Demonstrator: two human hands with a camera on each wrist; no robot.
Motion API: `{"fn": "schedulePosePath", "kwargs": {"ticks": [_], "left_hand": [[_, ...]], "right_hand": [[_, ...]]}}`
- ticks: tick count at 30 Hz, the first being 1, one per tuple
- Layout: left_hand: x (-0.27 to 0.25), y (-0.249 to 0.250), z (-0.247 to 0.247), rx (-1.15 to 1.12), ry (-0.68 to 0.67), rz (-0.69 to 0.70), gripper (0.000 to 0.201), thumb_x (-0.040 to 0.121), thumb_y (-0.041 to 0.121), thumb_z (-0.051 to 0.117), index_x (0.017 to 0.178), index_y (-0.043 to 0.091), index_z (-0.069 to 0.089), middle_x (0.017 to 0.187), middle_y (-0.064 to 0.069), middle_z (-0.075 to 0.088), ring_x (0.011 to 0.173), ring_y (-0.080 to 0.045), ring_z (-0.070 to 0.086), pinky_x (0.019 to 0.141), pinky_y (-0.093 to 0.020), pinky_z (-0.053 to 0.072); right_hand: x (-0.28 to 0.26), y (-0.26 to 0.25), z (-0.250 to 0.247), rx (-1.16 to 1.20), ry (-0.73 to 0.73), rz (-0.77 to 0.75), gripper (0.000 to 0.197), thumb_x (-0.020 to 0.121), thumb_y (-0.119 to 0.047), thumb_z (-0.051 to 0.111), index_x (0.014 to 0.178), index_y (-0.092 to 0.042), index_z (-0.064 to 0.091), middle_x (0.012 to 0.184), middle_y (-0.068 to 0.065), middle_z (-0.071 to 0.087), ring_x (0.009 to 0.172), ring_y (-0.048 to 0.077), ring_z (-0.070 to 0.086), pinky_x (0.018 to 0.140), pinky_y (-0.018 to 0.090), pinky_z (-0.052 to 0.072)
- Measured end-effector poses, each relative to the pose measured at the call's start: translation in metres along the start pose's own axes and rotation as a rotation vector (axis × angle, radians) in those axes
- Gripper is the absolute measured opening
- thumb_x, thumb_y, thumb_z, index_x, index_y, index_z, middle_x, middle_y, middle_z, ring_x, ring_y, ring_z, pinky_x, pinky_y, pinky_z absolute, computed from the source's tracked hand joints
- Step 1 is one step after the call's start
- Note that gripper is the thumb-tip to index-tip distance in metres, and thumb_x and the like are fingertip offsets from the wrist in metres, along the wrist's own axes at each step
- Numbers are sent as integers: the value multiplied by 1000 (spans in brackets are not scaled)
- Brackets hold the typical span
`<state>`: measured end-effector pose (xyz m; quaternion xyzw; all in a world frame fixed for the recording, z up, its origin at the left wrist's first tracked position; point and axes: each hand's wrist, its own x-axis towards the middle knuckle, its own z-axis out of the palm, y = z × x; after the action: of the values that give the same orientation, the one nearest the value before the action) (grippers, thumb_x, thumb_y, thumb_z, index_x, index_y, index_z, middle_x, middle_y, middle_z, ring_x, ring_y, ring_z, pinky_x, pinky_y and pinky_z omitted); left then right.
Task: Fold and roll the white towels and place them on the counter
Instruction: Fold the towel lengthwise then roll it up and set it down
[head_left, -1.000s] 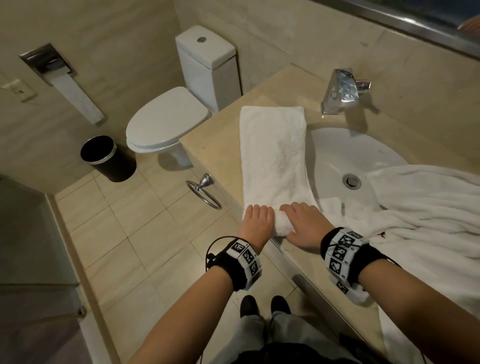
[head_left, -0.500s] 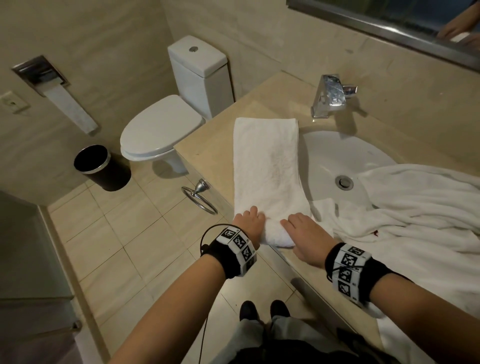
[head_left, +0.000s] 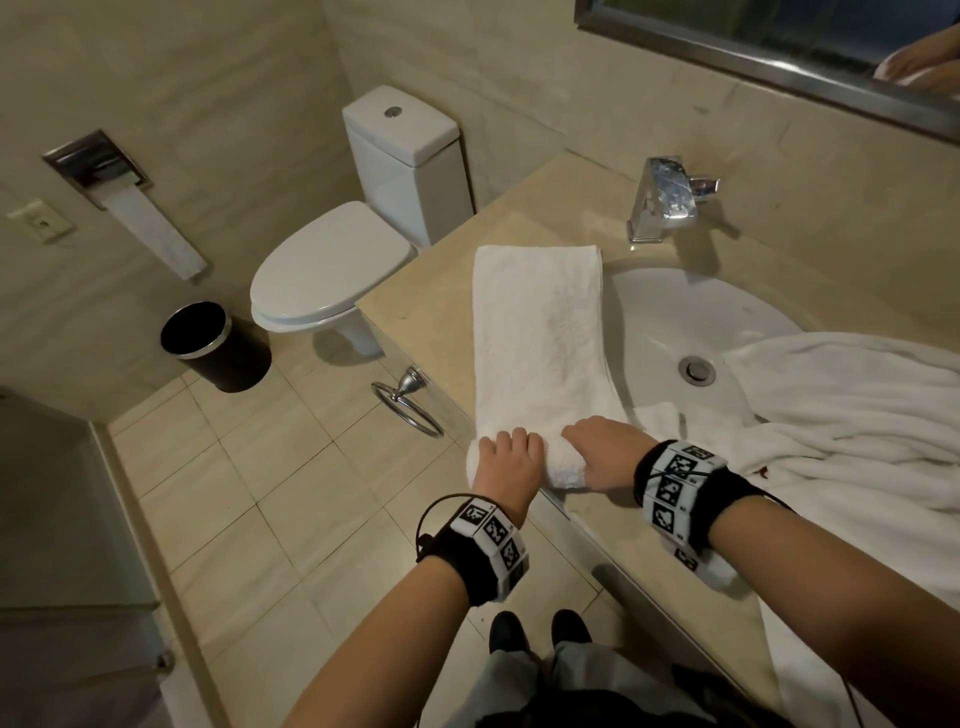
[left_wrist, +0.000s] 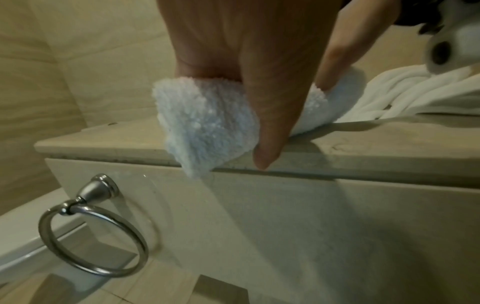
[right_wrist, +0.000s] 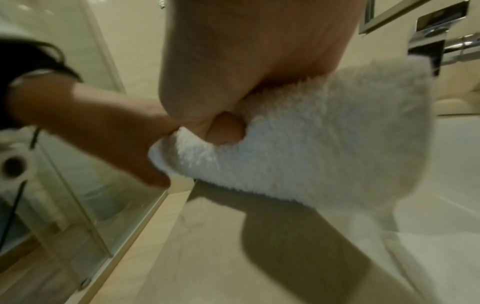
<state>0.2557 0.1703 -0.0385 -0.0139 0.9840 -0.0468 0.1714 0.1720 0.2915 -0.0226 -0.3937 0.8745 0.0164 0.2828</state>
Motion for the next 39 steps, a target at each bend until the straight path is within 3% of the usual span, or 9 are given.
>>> {"fn": "schedulePosePath", "kwargs": {"ticks": [3, 8, 13, 17, 19, 23, 28, 33, 39], "left_hand": [[13, -4, -4, -61, -144, -32, 45, 79, 4, 62, 120, 4, 44, 119, -13, 51, 108, -29, 50, 89, -40, 41], [32, -11, 2, -146, -146, -60, 61, 79, 9, 64, 130, 8, 31, 129, -11, 44, 120, -30, 42, 100, -43, 36], [31, -16, 12, -252, -54, -81, 65, 75, 21, 66, 130, 17, 32, 123, -5, 43, 114, -25, 44, 94, -42, 37], [22, -15, 17, -119, 177, -35, 78, 36, 34, 83, 100, 17, 41, 92, 0, 58, 77, -20, 58, 68, -36, 50], [20, -14, 28, -45, 240, -14, 75, 37, 31, 84, 97, 16, 42, 89, 0, 60, 74, -20, 57, 71, -35, 51], [20, -9, 25, 14, 250, -42, 52, 48, 19, 80, 92, 13, 54, 82, -1, 61, 72, -22, 58, 77, -37, 52], [32, -6, 3, 0, 122, -22, 47, 27, 21, 86, 67, 18, 63, 61, 3, 58, 52, -16, 55, 56, -27, 48], [44, -4, -9, 11, -62, 16, 47, 83, 12, 62, 124, 9, 40, 124, -9, 49, 114, -28, 47, 96, -40, 35], [52, -8, -20, -15, -168, 19, 51, 84, 28, 62, 127, 10, 39, 126, -9, 49, 119, -28, 46, 99, -41, 33]], "right_hand": [[-9, 3, 12, -179, 128, -11, 58, 81, -26, 56, 135, -14, 36, 124, 6, 49, 110, 24, 49, 94, 37, 40], [-17, 8, 40, -410, 259, 76, 79, 49, -16, 75, 120, -9, 40, 101, 15, 62, 76, 32, 59, 68, 47, 49], [-3, 3, 33, -435, 312, 85, 69, 42, -6, 77, 106, -10, 50, 77, 9, 61, 63, 27, 57, 56, 37, 46], [1, -1, 17, -327, 156, 111, 57, 75, -7, 64, 125, -14, 39, 113, 7, 52, 101, 27, 53, 79, 36, 42], [5, 3, 14, -253, 147, 104, 57, 79, -11, 60, 129, -14, 33, 120, 6, 49, 108, 26, 50, 84, 35, 40], [8, 5, 2, -155, 74, 107, 49, 81, -21, 58, 125, -15, 37, 118, 6, 54, 108, 25, 52, 88, 35, 40], [9, 11, -4, -75, 25, 151, 39, 84, -31, 54, 119, -18, 47, 116, 7, 53, 110, 26, 49, 94, 35, 37], [1, 5, 16, -180, 117, 191, 73, 77, -30, 60, 140, -16, 25, 136, 8, 33, 127, 27, 32, 107, 49, 26], [-6, -8, 34, -299, 192, 193, 62, 89, -17, 49, 142, -5, 20, 135, 16, 38, 122, 32, 40, 107, 48, 30]]}}
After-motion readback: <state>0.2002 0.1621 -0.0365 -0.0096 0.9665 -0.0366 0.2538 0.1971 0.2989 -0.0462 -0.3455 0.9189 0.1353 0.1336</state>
